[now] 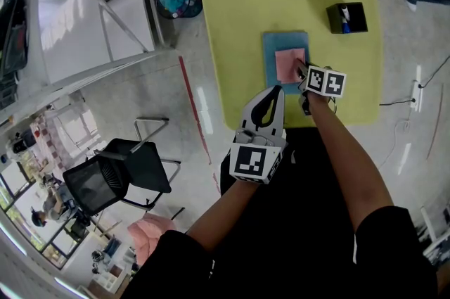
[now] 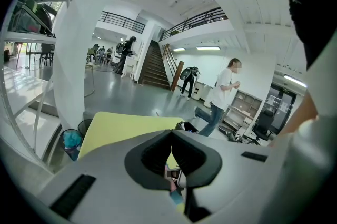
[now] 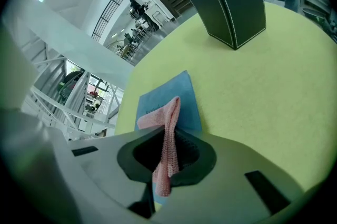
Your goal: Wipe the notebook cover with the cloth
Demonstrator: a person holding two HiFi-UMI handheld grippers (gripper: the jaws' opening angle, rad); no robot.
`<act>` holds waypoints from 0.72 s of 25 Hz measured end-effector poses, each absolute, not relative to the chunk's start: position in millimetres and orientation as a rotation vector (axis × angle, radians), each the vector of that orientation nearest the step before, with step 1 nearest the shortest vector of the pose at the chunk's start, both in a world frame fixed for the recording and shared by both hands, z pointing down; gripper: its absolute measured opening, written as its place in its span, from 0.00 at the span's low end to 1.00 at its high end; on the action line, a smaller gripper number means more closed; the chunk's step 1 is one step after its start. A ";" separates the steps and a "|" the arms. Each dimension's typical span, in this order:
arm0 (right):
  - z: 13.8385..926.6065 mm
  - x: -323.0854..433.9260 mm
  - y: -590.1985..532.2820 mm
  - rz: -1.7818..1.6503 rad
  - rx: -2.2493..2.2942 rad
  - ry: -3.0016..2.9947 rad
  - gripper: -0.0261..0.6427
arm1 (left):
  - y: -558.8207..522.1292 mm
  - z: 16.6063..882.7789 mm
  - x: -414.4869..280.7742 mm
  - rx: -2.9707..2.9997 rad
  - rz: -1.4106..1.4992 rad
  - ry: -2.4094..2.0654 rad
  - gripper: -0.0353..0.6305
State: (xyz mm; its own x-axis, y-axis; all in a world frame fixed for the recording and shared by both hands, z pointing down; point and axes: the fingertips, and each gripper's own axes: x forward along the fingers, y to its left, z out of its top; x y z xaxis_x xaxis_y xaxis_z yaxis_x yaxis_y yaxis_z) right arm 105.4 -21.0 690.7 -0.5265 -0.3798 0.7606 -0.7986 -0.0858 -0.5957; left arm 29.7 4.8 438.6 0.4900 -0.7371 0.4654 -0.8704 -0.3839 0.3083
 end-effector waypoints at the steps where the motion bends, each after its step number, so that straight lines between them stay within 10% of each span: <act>1: 690.6 107.5 -20.7 1.643 1.280 -1.841 0.09 | 4.8 438.2 30.3 2.221 0.340 -1.325 0.08; 18: 691.8 144.6 -20.4 1.568 1.319 -1.825 0.09 | 4.0 428.5 32.6 2.225 0.324 -1.344 0.08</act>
